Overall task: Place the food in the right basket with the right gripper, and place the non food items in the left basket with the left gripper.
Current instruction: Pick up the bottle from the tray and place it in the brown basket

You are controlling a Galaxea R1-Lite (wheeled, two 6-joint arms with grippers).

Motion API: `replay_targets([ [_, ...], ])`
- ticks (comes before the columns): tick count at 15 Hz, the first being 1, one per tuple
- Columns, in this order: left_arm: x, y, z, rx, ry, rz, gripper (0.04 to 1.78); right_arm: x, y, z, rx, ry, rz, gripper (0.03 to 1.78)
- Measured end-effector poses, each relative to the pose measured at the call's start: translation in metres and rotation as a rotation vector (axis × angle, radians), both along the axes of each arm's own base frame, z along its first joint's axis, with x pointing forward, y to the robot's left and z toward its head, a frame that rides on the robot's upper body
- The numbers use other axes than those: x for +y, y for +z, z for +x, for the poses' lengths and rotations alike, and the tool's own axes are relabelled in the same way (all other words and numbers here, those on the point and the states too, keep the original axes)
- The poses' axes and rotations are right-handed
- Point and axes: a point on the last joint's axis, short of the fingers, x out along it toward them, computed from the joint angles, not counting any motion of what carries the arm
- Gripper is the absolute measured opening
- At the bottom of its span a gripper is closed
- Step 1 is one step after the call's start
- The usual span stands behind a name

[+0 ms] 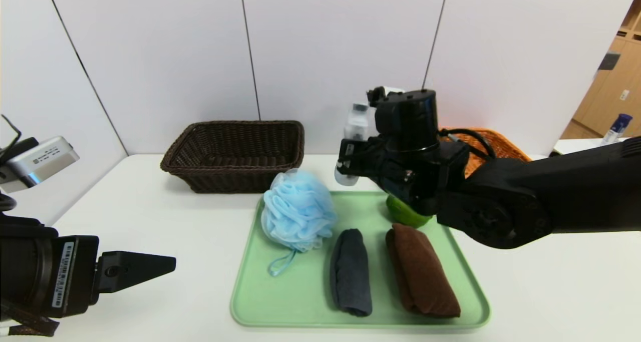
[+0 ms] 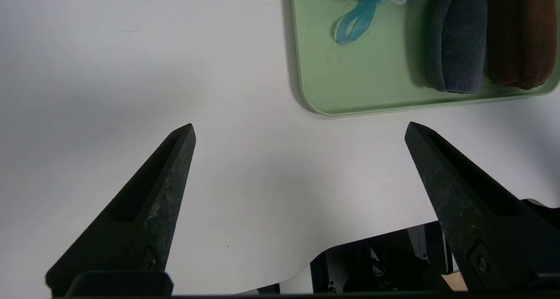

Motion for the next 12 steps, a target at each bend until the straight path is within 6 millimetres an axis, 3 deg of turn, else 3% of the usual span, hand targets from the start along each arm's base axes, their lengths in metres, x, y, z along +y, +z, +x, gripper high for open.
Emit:
replay_targets([
  [4,0.0,0.0,0.0,0.0,0.0,0.0,1.69,0.002,0.052,-0.005,-0.135,0.173,0.037,0.51],
  [6,0.0,0.0,0.0,-0.007,0.011,0.009,1.69,0.008,0.068,-0.005,-0.175,0.26,0.021,0.51],
  [9,0.0,0.001,0.001,-0.016,0.022,0.019,1.69,0.023,0.085,0.008,-0.23,0.308,0.051,0.51],
  [12,-0.001,0.0,0.002,-0.016,0.022,0.022,1.69,0.043,0.074,0.029,-0.232,0.317,0.052,0.51],
])
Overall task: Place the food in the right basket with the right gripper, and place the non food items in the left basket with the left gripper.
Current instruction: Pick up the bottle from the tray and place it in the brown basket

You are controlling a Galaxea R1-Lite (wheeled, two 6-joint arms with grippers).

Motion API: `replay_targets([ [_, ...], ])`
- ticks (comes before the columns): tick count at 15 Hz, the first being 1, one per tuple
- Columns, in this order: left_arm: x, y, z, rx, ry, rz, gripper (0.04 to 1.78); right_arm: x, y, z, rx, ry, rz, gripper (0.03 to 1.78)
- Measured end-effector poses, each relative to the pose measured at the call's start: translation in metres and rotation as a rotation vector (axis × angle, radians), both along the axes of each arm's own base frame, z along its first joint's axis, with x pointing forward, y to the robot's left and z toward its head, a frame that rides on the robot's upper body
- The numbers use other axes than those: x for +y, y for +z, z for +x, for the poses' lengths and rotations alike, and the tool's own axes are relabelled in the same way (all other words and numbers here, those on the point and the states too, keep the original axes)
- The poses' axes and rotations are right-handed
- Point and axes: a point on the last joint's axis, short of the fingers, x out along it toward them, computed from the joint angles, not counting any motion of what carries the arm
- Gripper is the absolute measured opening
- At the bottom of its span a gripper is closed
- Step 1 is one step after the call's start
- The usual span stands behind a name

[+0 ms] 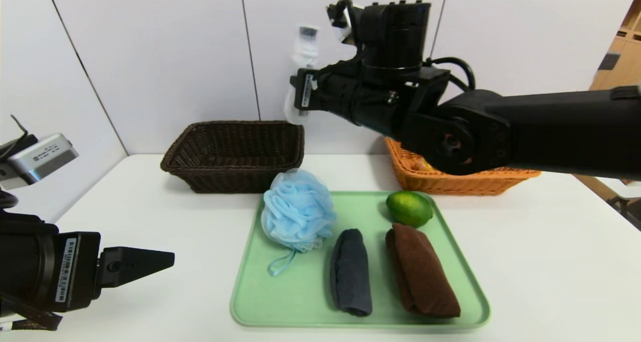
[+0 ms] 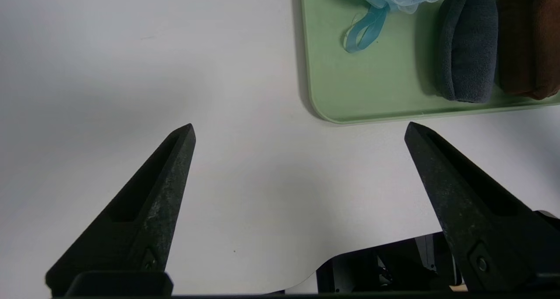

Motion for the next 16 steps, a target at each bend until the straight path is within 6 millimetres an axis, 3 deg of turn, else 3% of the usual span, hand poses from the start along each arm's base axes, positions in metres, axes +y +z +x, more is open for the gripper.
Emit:
replay_targets([
  [3,-0.002,-0.001,0.002,0.0,-0.006,0.007,1.69,0.019,-0.015,0.023,-0.011,-0.002,0.01,0.51],
  [6,-0.004,-0.002,0.005,0.008,-0.007,0.015,1.69,0.035,-0.043,0.038,0.007,0.005,-0.007,0.51],
  [12,-0.006,-0.004,0.008,0.024,-0.01,0.028,1.69,0.054,-0.081,0.058,-0.112,0.003,0.062,0.51],
  [16,-0.007,-0.006,0.01,0.031,-0.011,0.034,1.69,0.059,-0.1,0.064,-0.087,0.008,0.038,0.51],
])
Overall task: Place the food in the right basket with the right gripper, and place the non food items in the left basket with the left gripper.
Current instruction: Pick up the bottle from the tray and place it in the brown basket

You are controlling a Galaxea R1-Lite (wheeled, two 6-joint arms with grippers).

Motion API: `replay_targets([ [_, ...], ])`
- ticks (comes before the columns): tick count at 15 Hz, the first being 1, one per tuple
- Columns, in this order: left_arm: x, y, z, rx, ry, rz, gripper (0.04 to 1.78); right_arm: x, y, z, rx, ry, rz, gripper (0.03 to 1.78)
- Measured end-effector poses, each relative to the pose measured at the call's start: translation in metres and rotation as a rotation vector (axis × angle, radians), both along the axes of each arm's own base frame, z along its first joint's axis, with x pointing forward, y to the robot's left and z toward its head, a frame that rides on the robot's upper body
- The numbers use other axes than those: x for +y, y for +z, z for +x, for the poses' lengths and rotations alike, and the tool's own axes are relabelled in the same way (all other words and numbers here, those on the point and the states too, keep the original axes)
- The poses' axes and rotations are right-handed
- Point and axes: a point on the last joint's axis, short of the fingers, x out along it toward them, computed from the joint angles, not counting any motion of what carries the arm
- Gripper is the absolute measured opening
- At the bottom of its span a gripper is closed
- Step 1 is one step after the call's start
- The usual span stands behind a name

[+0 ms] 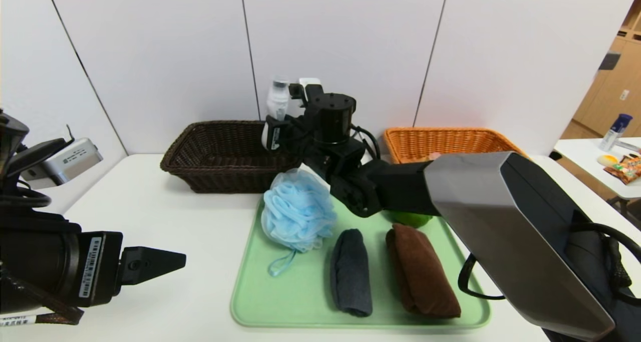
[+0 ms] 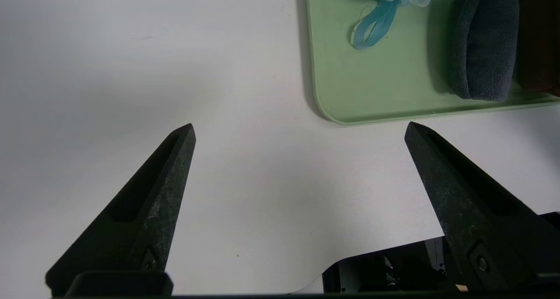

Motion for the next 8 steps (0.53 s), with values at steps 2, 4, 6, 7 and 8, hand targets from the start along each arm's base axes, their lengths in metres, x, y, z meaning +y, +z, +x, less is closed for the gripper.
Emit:
replay_targets([
  [2,0.0,-0.001,0.0,0.003,0.0,0.002,1.69,0.001,-0.006,0.002,0.008,-0.001,-0.007,0.51],
  [4,0.0,-0.001,0.001,0.003,0.0,0.002,1.69,0.002,-0.01,0.003,0.015,-0.001,-0.013,0.51],
  [6,-0.001,0.0,0.001,-0.002,-0.003,0.001,1.69,0.001,-0.013,0.005,0.021,-0.014,-0.017,0.51],
  [7,0.0,0.0,0.001,-0.006,-0.01,0.008,1.69,0.0,-0.014,0.006,0.022,-0.017,-0.019,0.53],
  [8,0.0,0.0,0.0,-0.007,-0.017,0.014,1.69,0.001,-0.014,0.006,0.023,-0.011,-0.02,0.69],
])
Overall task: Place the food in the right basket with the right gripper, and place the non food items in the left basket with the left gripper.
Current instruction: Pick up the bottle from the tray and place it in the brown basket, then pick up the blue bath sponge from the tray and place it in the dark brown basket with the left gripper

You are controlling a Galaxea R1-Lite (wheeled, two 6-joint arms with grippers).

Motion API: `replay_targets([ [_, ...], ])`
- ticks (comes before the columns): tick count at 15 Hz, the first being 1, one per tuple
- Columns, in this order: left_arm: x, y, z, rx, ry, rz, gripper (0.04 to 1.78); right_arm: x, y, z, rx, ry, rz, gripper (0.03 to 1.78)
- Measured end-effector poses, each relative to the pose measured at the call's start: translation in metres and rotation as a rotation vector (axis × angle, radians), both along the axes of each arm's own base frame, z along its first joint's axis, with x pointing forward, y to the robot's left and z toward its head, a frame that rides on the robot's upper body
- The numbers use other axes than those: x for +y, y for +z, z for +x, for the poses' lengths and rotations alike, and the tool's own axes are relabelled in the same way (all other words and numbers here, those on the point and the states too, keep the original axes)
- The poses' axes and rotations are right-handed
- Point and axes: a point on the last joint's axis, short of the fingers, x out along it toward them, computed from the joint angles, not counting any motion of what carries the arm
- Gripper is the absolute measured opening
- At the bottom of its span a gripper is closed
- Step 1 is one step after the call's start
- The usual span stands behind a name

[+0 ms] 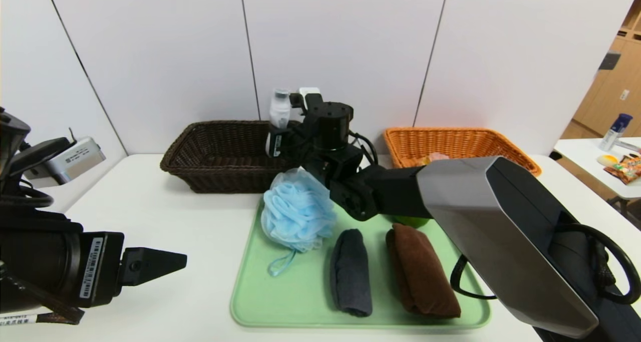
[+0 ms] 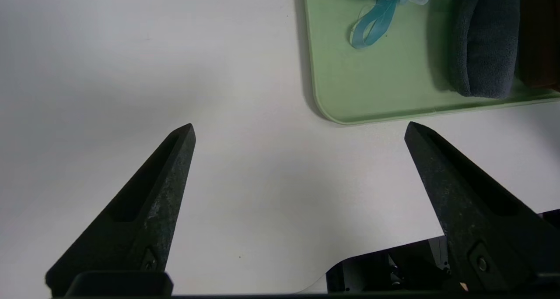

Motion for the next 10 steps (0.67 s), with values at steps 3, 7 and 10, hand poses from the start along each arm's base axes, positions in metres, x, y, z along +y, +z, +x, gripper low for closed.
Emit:
replay_targets([
  [3,0.001,0.0,-0.001,-0.001,-0.002,0.001,1.69,0.001,0.0,0.0,-0.002,0.0,0.001,1.01],
  [7,0.002,0.002,-0.003,-0.012,-0.002,-0.004,1.69,-0.003,0.013,-0.003,-0.016,-0.006,0.015,1.3],
  [10,0.001,0.012,-0.001,-0.046,0.001,-0.028,1.69,-0.016,0.043,-0.007,-0.051,-0.029,0.05,1.43],
])
